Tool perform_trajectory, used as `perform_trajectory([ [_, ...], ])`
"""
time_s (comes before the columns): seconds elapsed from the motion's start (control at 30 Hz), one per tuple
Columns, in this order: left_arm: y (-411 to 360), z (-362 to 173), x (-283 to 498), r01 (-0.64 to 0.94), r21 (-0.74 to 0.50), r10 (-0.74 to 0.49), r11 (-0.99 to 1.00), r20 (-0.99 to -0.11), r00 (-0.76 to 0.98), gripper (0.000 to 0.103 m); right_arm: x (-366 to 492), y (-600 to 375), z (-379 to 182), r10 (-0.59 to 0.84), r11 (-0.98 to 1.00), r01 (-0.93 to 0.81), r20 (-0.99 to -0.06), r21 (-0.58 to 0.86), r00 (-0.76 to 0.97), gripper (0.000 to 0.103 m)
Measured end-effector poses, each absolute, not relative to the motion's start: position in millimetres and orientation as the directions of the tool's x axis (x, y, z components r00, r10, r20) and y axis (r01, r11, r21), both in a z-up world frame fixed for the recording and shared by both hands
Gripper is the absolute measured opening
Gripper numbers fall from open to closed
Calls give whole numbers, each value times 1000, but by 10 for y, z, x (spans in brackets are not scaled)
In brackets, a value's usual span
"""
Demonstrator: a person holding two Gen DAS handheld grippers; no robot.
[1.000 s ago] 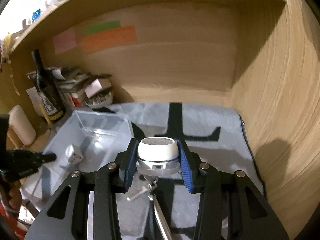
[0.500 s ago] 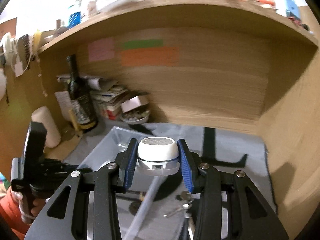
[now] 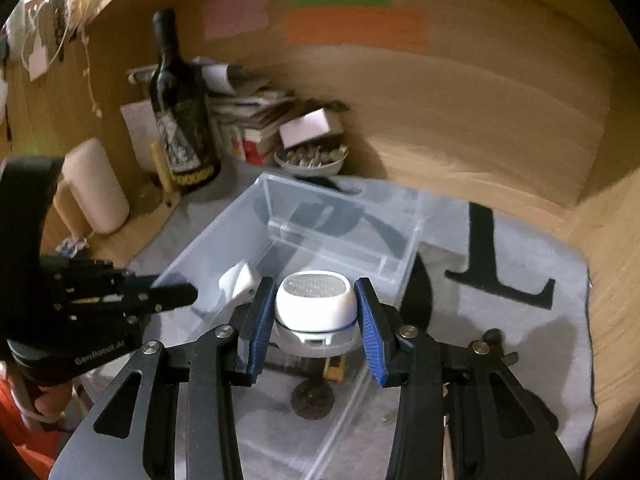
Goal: Organize rigid objects
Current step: 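Carry the white device into the box and release it with the right tool, then grasp the small black knob-shaped object with the right tool and lift it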
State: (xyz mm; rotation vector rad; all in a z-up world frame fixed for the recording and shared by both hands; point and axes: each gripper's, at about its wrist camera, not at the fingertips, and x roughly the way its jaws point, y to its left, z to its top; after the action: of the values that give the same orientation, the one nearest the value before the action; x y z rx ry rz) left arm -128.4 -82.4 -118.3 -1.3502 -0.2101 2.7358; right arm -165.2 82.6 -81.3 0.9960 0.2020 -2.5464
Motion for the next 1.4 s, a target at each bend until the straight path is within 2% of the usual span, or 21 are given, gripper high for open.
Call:
perform_trajectory([
  [0.4,-822,-1185,-1287,-14,-157,133,-987,-783,-608,11,-1699,580,-1087,-316,-866,500,-790,14,-526,37],
  [0.57,-821,-1187,-1280,-16,-154,132,-988,-783,-608,11,-1694,642,-1025,-324,-880,474,-773,34,-546,37],
  [0.67,-822,-1187,-1281,-15,-156,133,-988,-782,-608,11,-1681,710,-956,-320,-891,453,-756,34,-572,43],
  [0.83,-822,-1188,-1279,-16,-156,133,-988,-783,-608,11,-1644,909,-810,-302,-915,402,-714,31,-632,50],
  [0.9,-821,-1187,-1281,-16,-156,133,-988,-782,-608,11,-1618,1022,-752,-279,-929,370,-694,21,-663,57],
  [1.23,-817,-1187,-1279,-13,-156,132,-988,-783,-608,12,-1608,1877,-633,-117,-990,141,-666,18,-736,59],
  [1.3,-820,-1189,-1277,-15,-156,132,-988,-783,-608,12,-1638,2023,-663,-84,-995,100,-675,15,-733,67],
  [1.4,-820,-1189,-1278,-15,-155,132,-988,-783,-608,11,-1723,2191,-768,-55,-998,59,-693,18,-718,68],
])
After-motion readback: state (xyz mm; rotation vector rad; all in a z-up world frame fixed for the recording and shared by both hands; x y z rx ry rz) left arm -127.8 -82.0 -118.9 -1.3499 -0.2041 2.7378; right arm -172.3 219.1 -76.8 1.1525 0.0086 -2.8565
